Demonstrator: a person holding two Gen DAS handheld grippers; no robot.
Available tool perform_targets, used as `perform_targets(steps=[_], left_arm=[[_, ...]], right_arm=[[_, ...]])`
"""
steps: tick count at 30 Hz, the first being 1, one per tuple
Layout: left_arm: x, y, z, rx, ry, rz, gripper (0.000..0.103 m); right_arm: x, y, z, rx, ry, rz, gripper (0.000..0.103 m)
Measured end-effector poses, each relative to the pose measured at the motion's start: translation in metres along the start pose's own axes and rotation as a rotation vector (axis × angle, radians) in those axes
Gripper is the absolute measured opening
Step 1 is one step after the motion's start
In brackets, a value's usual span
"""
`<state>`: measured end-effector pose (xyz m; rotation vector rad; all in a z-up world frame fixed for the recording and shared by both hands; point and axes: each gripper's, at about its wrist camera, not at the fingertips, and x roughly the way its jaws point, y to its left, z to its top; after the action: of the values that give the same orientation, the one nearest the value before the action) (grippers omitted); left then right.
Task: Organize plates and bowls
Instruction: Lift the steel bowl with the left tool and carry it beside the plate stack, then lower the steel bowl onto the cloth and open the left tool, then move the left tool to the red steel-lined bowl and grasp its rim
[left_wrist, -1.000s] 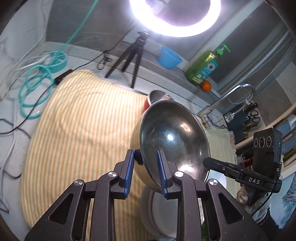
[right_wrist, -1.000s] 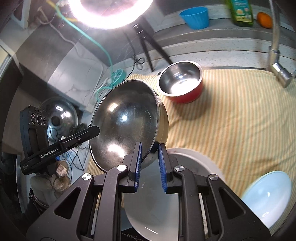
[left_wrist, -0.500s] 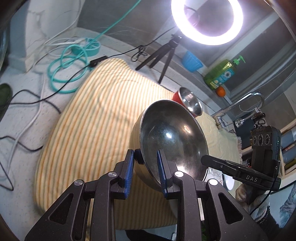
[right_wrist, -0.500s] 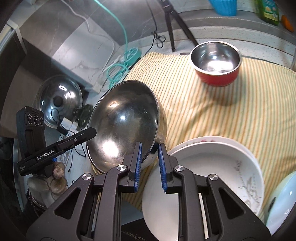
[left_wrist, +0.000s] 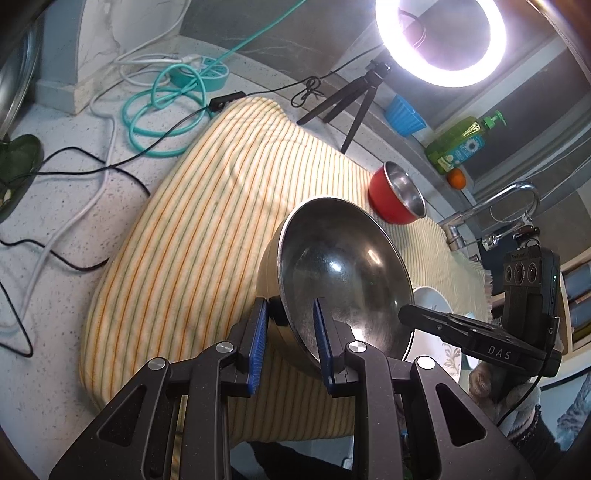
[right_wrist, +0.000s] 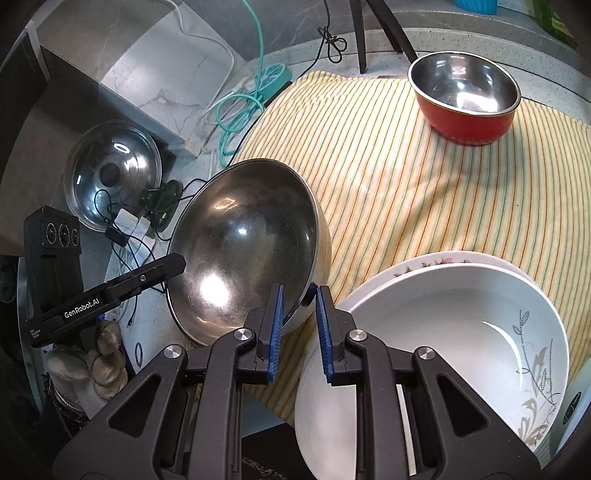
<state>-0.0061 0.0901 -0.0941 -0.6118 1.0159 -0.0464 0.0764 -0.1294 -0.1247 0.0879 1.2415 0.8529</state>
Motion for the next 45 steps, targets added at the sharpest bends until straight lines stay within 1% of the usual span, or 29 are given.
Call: perform_targets(steps=[6,7,13,15,17,19,21,22,23,24,25,26,29,31,33,39,45], left_arm=[[0.002,0.000,-0.002,0.000,0.012,0.004,0.023],[0.001,0.001,-0.002,-0.001,0.012,0.005,0.023],[-0.001,0.003,-0.003,-0.007,0.003,0.012,0.023],[-0.002,0.003,-0.002,-0.009,-0.002,0.014,0.023],[-0.004,0.003,0.000,-0.009,-0.008,0.018,0.023],[-0.005,0.003,0.001,-0.010,-0.013,0.020,0.023],[-0.007,0.002,0.002,-0.009,-0.017,0.021,0.025],[-0.007,0.002,0.003,-0.009,-0.018,0.023,0.033],[-0.008,0.001,0.004,-0.009,-0.019,0.025,0.046],[-0.008,0.000,0.005,-0.009,-0.020,0.030,0.054],[-0.010,-0.001,0.006,-0.005,-0.030,0.044,0.063],[-0.012,-0.003,0.007,0.003,-0.039,0.057,0.063],[-0.012,-0.010,0.012,0.031,-0.040,0.093,0.063],[-0.013,-0.014,0.015,0.053,-0.051,0.101,0.063],[-0.014,-0.018,0.019,0.072,-0.061,0.103,0.063],[-0.013,-0.035,0.033,0.115,-0.077,0.085,0.063],[-0.009,-0.056,0.053,0.147,-0.100,0.045,0.063]], right_arm=[[0.007,0.000,-0.001,0.003,0.019,-0.002,0.019],[0.008,0.000,-0.001,0.001,0.022,-0.002,0.020],[0.004,0.002,-0.003,-0.024,0.009,-0.008,0.021],[0.003,0.002,-0.002,-0.023,0.004,-0.003,0.023],[0.000,0.003,-0.002,-0.021,-0.007,-0.001,0.035],[-0.003,0.003,-0.002,-0.022,-0.020,-0.003,0.043],[-0.007,0.003,-0.002,-0.024,-0.032,-0.002,0.047],[-0.009,0.003,-0.002,-0.024,-0.037,-0.003,0.052],[-0.012,0.003,-0.002,-0.024,-0.046,-0.003,0.060],[-0.016,0.004,-0.002,-0.022,-0.061,0.001,0.065],[-0.019,0.004,-0.001,-0.021,-0.074,0.005,0.072],[-0.024,0.004,-0.001,-0.019,-0.090,0.005,0.077],[-0.036,0.001,0.001,-0.014,-0.126,-0.012,0.085],[-0.044,-0.003,0.002,-0.005,-0.148,-0.030,0.088],[-0.052,-0.009,0.005,0.012,-0.162,-0.037,0.088],[-0.078,-0.027,0.016,0.053,-0.224,-0.067,0.088],[-0.104,-0.050,0.033,0.104,-0.283,-0.084,0.088]])
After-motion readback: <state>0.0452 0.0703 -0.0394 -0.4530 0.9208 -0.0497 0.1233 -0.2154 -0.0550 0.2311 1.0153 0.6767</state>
